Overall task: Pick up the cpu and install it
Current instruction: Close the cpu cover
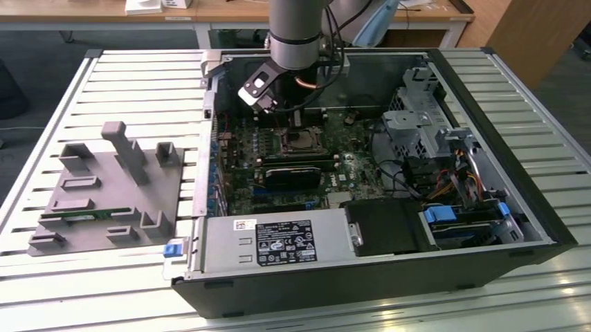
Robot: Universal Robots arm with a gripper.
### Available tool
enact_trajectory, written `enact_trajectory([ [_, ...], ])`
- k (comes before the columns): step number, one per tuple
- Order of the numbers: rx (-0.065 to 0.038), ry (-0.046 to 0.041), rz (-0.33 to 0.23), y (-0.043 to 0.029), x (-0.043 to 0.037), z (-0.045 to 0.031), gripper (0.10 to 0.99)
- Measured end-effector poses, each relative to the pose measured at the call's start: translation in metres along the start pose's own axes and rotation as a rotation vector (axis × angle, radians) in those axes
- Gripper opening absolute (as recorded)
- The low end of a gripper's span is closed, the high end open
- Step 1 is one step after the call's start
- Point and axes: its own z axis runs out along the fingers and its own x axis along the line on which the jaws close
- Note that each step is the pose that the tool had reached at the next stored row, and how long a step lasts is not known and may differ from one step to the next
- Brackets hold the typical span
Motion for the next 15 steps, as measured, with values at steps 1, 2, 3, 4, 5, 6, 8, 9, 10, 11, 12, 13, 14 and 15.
enact_trajectory([
  [1,0.0,0.0001,0.0,0.0002,0.0,0.0001,0.106],
  [2,0.0,0.0001,0.0,0.0005,0.0,0.0002,0.106],
  [3,0.0,0.0003,0.0,0.001,0.0,0.0002,0.106],
  [4,0.0,0.0004,0.0,0.0015,0.0,0.0003,0.106],
  [5,0.0,0.0003,0.0,0.0022,0.0,0.0003,0.106],
  [6,0.0,0.0002,0.0,0.0029,0.0,0.0003,0.106],
  [8,0.0,0.0002,0.0,0.0034,0.0,0.0003,0.106],
  [9,0.0,0.0,0.0,0.0035,-0.0001,-0.0003,0.106],
  [10,0.0,0.0002,0.0,0.0037,0.0,-0.0013,0.106],
  [11,0.0,0.0001,0.0,0.0039,-0.0001,-0.0028,0.106],
  [12,0.0,0.0,0.0,0.0041,-0.0001,-0.0043,0.106],
  [13,0.0,0.0003,0.0,0.0044,-0.0001,-0.0043,0.106],
  [14,0.0,0.0004,0.0,0.005,-0.0001,-0.0043,0.106],
  [15,0.0,0.0003,0.0,0.0062,-0.0001,-0.0043,0.106],
])
